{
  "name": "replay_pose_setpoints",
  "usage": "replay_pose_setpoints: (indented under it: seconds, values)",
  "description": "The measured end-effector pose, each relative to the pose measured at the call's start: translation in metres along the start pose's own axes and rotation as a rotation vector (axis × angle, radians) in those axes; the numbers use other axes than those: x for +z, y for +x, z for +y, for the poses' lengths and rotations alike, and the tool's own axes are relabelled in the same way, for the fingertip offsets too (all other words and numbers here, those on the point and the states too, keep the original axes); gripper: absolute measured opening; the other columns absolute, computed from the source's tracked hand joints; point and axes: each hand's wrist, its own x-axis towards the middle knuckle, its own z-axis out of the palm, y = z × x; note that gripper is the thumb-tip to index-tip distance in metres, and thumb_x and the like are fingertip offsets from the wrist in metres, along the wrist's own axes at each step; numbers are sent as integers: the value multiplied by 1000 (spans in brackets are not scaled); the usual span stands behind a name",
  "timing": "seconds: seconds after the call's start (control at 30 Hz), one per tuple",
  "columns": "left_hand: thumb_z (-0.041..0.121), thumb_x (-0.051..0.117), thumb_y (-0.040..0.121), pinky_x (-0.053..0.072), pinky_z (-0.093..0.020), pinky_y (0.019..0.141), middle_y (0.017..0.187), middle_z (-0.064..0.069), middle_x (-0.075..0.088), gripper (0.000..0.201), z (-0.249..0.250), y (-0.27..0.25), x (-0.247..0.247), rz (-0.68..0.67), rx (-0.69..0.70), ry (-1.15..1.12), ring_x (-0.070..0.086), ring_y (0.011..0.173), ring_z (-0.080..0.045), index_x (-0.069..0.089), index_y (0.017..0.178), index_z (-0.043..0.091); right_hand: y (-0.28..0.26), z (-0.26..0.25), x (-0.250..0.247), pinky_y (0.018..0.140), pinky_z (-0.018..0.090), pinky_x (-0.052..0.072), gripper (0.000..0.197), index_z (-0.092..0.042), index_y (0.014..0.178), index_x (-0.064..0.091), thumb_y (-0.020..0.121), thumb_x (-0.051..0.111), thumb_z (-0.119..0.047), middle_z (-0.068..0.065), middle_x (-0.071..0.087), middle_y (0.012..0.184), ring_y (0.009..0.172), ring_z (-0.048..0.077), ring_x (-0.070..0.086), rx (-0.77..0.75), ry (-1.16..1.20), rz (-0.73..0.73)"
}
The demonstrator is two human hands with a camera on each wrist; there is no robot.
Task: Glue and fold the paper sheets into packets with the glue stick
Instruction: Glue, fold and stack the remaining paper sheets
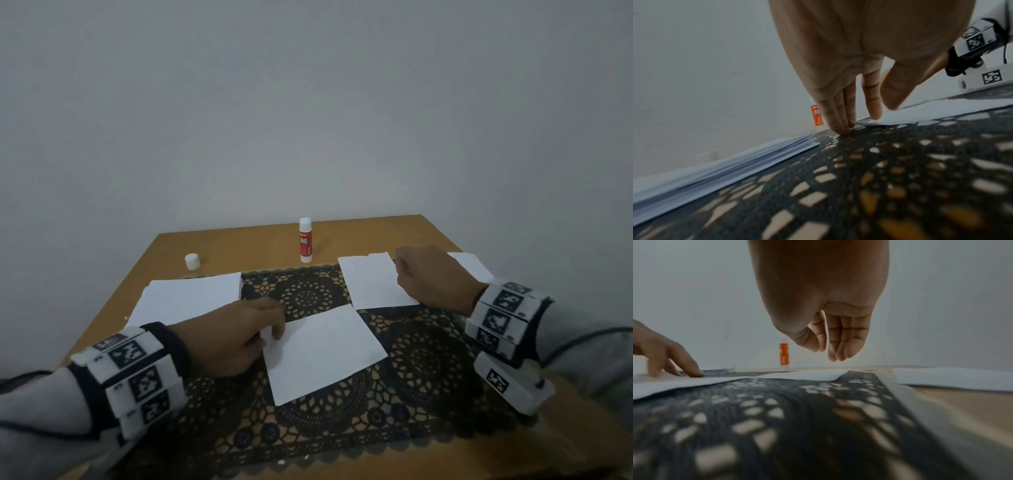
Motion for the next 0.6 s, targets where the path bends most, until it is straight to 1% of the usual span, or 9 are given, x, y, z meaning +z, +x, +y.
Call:
replay_pose_setpoints:
  seconds: [0.07,0.13,0.2,0.27,0.3,0.4,0.43,0.5,0.6]
  values:
    - [30,55,94,42,-20,93,128,15,48,20,0,3,0,-16,-17,-9,48,109,-4,49,112,36,7,-12,-2,61,32,40,6,-16,84,51,90,52,-16,-1,60,78,74,20,54,-30,27,-33]
    - [42,59,90,42,-25,98,128,17,47,36,-3,7,0,-35,-29,20,46,112,-4,49,123,35,23,-32,-3,66,31,40,4,-18,89,55,88,58,-17,-4,59,82,81,19,55,-52,101,-28]
    - [46,60,87,41,-27,100,129,18,47,44,-5,10,0,-34,-14,61,46,115,-5,48,128,35,42,-55,0,65,28,40,7,-13,92,61,87,63,-17,-6,57,80,80,17,55,-35,207,1]
    - [47,61,87,41,-28,101,131,18,46,45,-6,11,0,-31,-8,79,46,117,-5,49,129,35,64,-76,8,63,28,47,18,-8,101,63,86,66,-18,-2,58,79,74,18,57,27,345,-18]
    - [47,61,87,41,-28,101,132,17,46,45,-6,10,1,-36,-12,84,46,117,-6,49,129,35,74,-83,13,65,31,50,27,-7,107,61,85,68,-20,2,60,84,75,19,59,64,408,-32]
    - [46,60,88,41,-27,98,133,15,46,46,-5,9,2,-31,-7,97,47,116,-8,49,131,33,105,-96,28,78,38,51,54,-8,119,52,78,77,-32,9,61,104,89,23,59,143,483,-68]
    - [46,60,88,41,-26,97,133,15,46,46,-5,10,1,-29,-1,96,47,115,-8,49,131,33,113,-99,32,78,38,51,55,-7,118,54,77,78,-34,12,62,105,88,23,59,148,481,-85]
    - [46,60,88,41,-26,96,132,14,47,47,-5,11,1,-20,7,98,48,114,-9,49,131,32,123,-105,38,74,38,51,43,-6,109,62,78,77,-32,14,67,100,80,22,59,142,476,-111]
    - [45,61,87,41,-28,97,131,13,49,47,-6,13,1,-19,19,107,49,114,-11,50,131,30,128,-109,46,72,35,50,28,-8,101,66,83,74,-28,8,67,95,82,21,60,125,428,-79]
